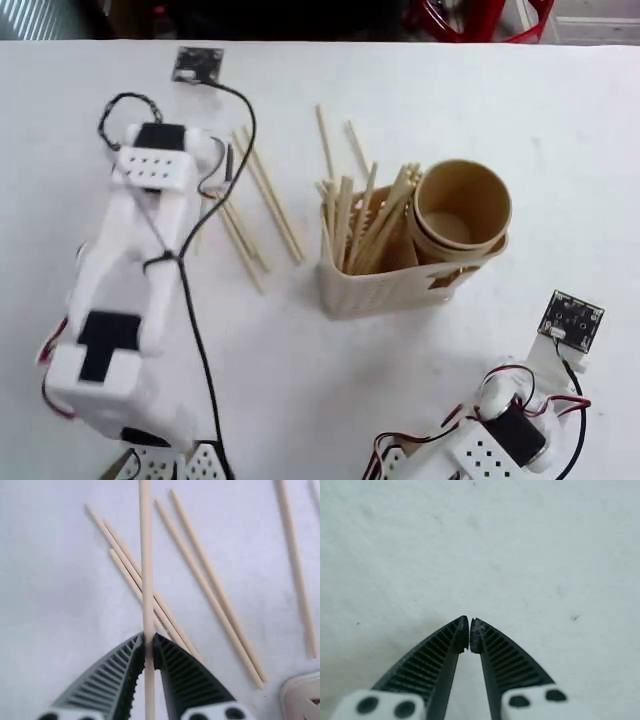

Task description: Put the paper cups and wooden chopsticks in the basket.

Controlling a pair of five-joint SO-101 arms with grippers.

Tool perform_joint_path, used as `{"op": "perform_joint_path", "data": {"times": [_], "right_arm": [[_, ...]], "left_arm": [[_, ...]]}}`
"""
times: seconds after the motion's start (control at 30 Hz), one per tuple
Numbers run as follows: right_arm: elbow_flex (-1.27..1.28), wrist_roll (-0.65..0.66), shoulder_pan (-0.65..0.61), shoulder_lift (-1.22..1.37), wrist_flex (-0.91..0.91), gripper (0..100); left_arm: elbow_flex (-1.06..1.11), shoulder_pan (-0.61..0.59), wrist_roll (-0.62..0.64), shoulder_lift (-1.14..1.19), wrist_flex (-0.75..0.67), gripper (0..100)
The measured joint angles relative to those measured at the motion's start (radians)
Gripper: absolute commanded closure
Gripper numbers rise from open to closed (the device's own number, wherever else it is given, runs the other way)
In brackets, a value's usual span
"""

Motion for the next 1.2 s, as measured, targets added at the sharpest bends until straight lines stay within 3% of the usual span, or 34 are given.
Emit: {"op": "perform_joint_path", "data": {"times": [0.17, 0.37, 0.5, 0.9, 1.1, 1.2], "right_arm": [[0.0, 0.0, 0.0, 0.0, 0.0, 97.9], [0.0, 0.0, 0.0, 0.0, 0.0, 97.9], [0.0, 0.0, 0.0, 0.0, 0.0, 97.9], [0.0, 0.0, 0.0, 0.0, 0.0, 97.9], [0.0, 0.0, 0.0, 0.0, 0.0, 97.9], [0.0, 0.0, 0.0, 0.0, 0.0, 97.9]], "left_arm": [[0.175, 0.037, -0.002, -0.322, 0.0, 98], [0.344, 0.201, -0.058, -0.769, -0.077, 98], [0.362, 0.313, -0.066, -0.948, -0.167, 98], [0.379, 0.658, -0.068, -0.951, -0.586, 98], [0.379, 0.69, -0.068, -0.819, -0.669, 97], [0.379, 0.69, -0.048, -0.779, -0.677, 92]]}}
